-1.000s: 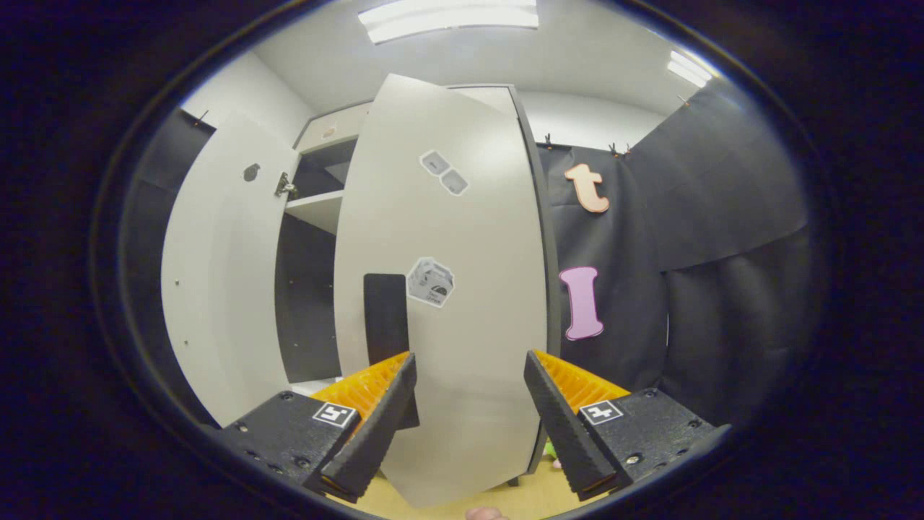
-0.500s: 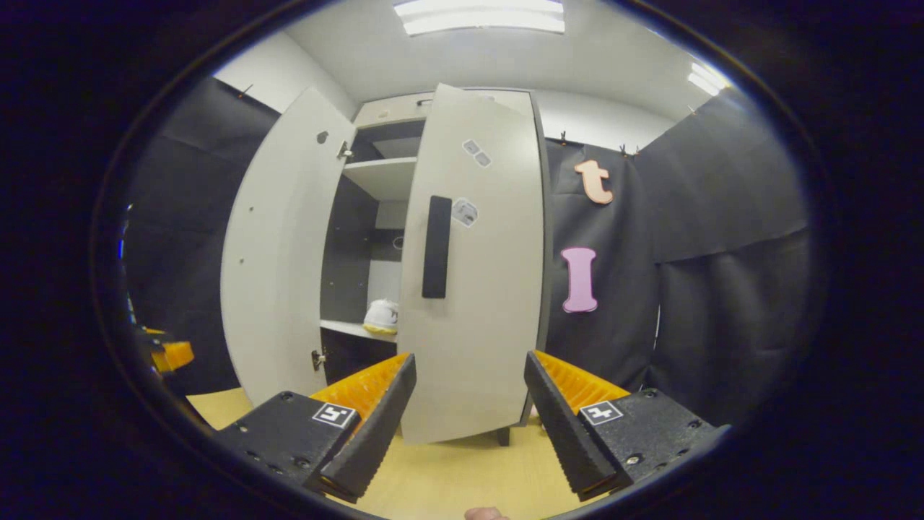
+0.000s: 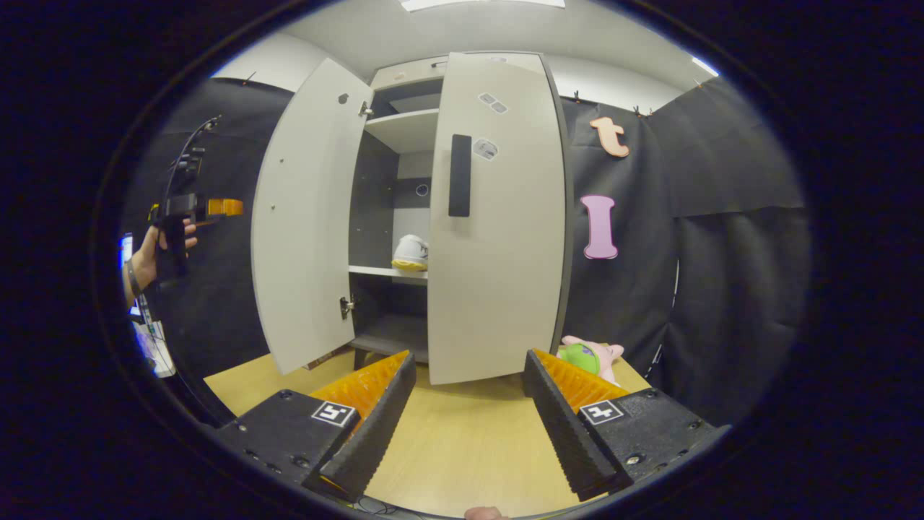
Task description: Grab one shoe with the right hand and put it into the shoe cabinet, grab the other shoe with the left hand and put it into the shoe cabinet; then close the right door with the right hand and the left door with the left hand.
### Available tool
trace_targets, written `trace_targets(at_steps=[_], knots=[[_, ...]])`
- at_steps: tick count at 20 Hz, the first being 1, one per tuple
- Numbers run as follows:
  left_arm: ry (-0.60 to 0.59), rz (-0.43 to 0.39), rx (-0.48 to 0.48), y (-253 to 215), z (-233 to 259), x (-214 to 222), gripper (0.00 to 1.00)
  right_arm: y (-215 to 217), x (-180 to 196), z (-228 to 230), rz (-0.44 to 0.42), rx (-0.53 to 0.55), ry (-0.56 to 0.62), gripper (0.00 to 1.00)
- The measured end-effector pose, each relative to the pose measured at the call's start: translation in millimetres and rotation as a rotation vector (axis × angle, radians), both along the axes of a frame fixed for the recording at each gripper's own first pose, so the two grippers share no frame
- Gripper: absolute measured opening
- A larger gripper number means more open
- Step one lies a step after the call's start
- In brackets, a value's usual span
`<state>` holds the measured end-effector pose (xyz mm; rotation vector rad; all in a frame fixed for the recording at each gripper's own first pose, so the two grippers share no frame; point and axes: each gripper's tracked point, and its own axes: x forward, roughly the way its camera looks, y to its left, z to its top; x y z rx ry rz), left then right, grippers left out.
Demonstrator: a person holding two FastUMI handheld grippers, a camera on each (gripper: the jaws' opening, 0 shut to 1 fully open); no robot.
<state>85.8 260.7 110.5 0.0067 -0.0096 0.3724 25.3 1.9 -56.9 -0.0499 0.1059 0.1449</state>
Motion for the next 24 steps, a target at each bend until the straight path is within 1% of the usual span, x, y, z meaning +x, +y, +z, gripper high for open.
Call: trace_targets(at_steps=[1,2,3,4,5,6,7,8,9,10,11,12,13,14,15,16,17,18,19,20,21,22,23,24], knots=[[0.008,-0.014,0.003,-4,4,6,0.93,-4,0,-2,-0.008,0.007,0.008,0.94],[0.004,-0.026,0.014,-9,9,12,0.93,-7,-1,-4,-0.019,0.015,0.013,0.98],[-0.003,-0.039,0.027,-14,13,17,0.93,-11,-1,-5,-0.031,0.021,0.017,0.94],[-0.005,-0.032,0.046,-17,15,18,0.93,-15,0,-6,-0.043,0.025,0.018,0.94],[-0.005,-0.026,0.065,-16,16,21,0.93,-19,-1,-6,-0.054,0.025,0.017,0.98],[-0.002,-0.031,0.075,-19,16,21,0.90,-22,0,-5,-0.064,0.026,0.014,0.98],[-0.001,-0.040,0.060,-22,17,22,0.89,-24,1,-4,-0.071,0.026,0.012,0.94],[0.004,-0.053,0.033,-26,14,22,0.90,-26,2,-4,-0.075,0.026,0.010,0.94],[0.006,-0.071,0.009,-32,13,22,0.90,-27,3,-3,-0.078,0.026,0.006,0.98],[0.006,-0.085,-0.005,-41,14,20,0.92,-28,4,-1,-0.081,0.026,0.001,0.98],[0.003,-0.098,-0.004,-50,15,21,0.78,-28,4,1,-0.081,0.026,-0.003,0.98],[-0.002,-0.110,0.008,-62,15,23,0.93,-29,5,2,-0.082,0.023,-0.008,0.98],[-0.007,-0.127,0.019,-73,16,25,0.92,-31,5,4,-0.083,0.018,-0.012,0.98],[-0.010,-0.148,0.017,-85,17,27,0.78,-31,6,5,-0.084,0.015,-0.016,0.98],[-0.012,-0.169,0.007,-96,16,29,0.92,-33,6,6,-0.085,0.013,-0.018,0.98],[-0.015,-0.193,-0.002,-109,15,33,0.92,-35,7,7,-0.087,0.013,-0.019,0.94],[-0.018,-0.215,-0.008,-122,14,38,0.92,-37,8,8,-0.092,0.012,-0.019,0.98],[-0.023,-0.236,-0.011,-134,13,44,0.92,-39,9,8,-0.095,0.013,-0.018,0.98],[-0.029,-0.256,-0.015,-146,12,50,0.92,-41,10,9,-0.100,0.015,-0.017,0.98],[-0.036,-0.277,-0.016,-161,12,59,0.92,-43,10,9,-0.106,0.017,-0.018,0.94],[-0.040,-0.296,-0.015,-171,12,65,0.92,-45,9,9,-0.111,0.016,-0.018,0.94],[-0.043,-0.316,-0.018,-182,13,72,0.93,-47,6,8,-0.119,0.016,-0.020,0.98],[-0.044,-0.339,-0.024,-194,14,78,0.93,-50,4,8,-0.127,0.015,-0.023,0.94],[-0.049,-0.359,-0.026,-204,15,83,0.93,-53,4,8,-0.133,0.014,-0.021,0.98]])
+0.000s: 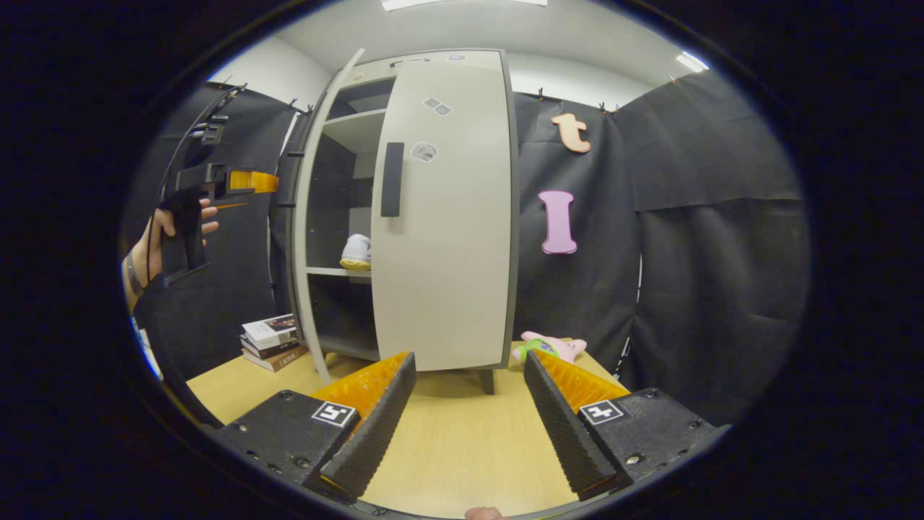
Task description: Grab one shoe with the right hand and put it into the shoe cabinet, grab the other shoe with the left hand and put it into the shoe cabinet; then close the right door with the right hand and the left door with the left hand.
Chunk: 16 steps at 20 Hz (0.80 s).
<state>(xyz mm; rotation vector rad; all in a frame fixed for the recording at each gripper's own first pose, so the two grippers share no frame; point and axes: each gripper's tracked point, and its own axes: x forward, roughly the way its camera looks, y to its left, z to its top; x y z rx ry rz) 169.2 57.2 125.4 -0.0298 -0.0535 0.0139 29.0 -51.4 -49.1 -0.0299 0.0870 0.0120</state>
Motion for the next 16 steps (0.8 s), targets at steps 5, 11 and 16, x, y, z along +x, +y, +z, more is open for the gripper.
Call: trace_targets(at_steps=[5,11,16], knots=[[-0.041,0.013,0.032,-19,10,3,0.92,-11,-3,0,-0.022,0.004,-0.003,0.94],[-0.005,-0.042,0.042,-43,-5,-53,0.93,-17,1,9,-0.032,0.057,-0.015,0.98],[0.099,-0.044,0.032,-64,-68,-106,0.93,-7,4,18,-0.011,0.088,-0.030,0.94]])
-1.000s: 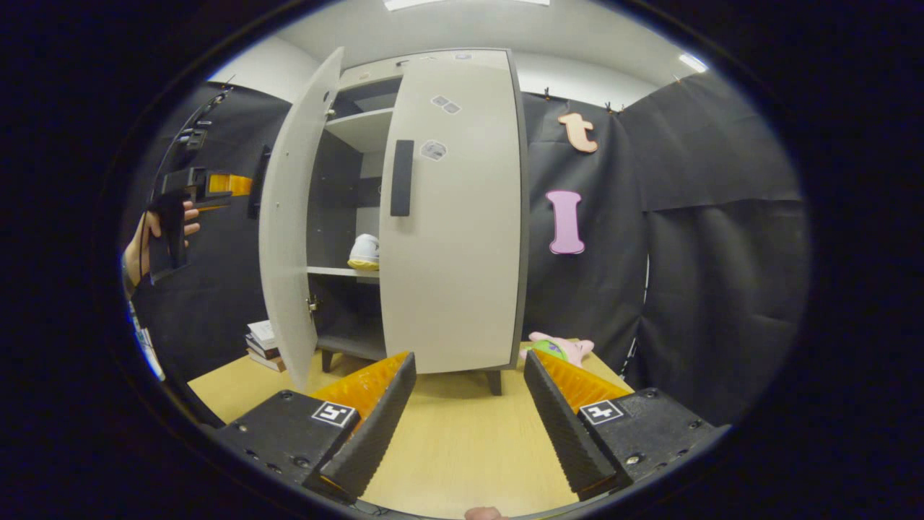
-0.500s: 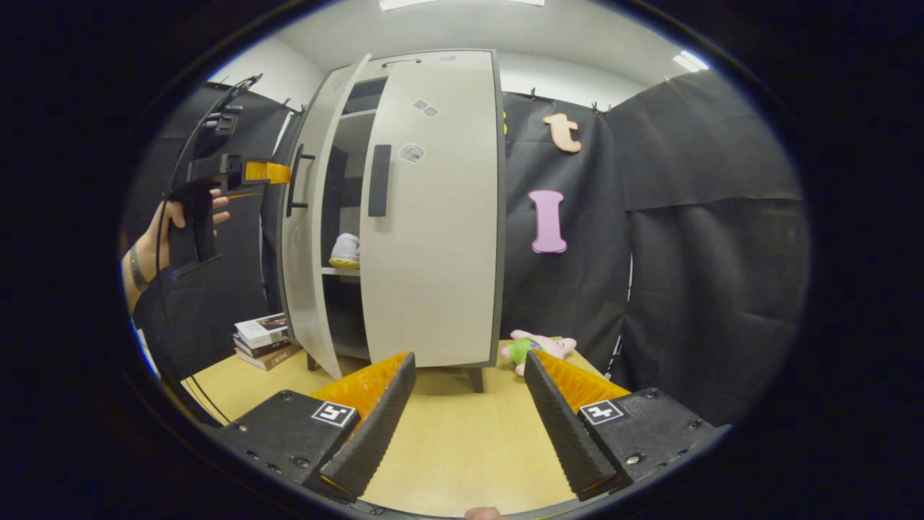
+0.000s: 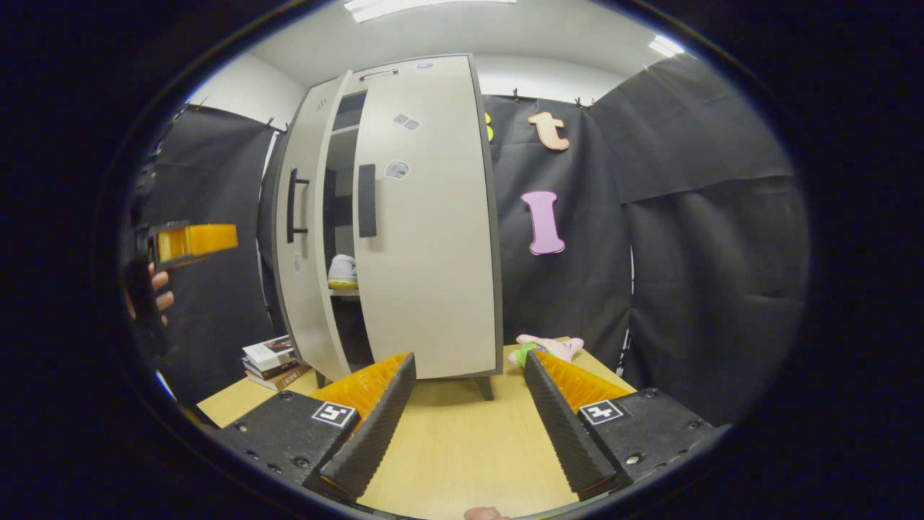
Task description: Grab one shoe with the right hand and put it into the shoe cabinet, grab the other shoe with the left hand and put it into the shoe cabinet; then close the right door with the right hand and the left door with the left hand.
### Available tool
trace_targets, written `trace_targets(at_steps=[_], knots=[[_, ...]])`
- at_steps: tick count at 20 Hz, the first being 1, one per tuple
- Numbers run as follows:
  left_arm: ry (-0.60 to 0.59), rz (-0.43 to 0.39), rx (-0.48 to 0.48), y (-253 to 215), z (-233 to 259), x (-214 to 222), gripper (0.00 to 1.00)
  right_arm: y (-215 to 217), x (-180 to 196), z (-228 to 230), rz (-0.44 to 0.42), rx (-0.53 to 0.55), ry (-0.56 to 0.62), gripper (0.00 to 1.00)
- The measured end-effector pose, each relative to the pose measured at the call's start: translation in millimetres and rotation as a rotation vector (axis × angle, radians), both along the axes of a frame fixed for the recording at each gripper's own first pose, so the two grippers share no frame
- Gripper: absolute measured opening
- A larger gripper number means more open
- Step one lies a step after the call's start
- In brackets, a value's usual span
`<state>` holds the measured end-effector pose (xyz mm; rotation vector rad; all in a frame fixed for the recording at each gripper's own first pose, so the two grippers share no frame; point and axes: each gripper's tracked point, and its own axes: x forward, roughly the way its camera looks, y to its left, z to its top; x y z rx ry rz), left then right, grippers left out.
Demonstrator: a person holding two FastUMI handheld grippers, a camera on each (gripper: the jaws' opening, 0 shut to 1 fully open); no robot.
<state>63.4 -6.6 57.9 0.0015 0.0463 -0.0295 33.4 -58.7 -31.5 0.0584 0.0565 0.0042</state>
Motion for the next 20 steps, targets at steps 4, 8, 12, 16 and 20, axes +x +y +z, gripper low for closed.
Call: trace_targets(at_steps=[4,8,12,16,20], knots=[[0.048,0.025,0.009,-17,-45,-36,0.93,9,-8,3,0.023,-0.006,-0.008,0.98],[0.064,0.004,-0.045,-35,-61,-52,0.93,19,-15,7,0.039,-0.019,-0.039,0.98],[0.032,0.032,-0.028,-29,-51,-48,0.93,24,-21,12,0.065,-0.030,-0.059,0.98],[0.017,0.043,0.007,-31,-45,-46,0.93,23,-25,19,0.065,-0.039,-0.081,0.98],[0.010,0.032,-0.010,-38,-42,-49,0.93,23,-26,23,0.073,-0.028,-0.083,0.93]])
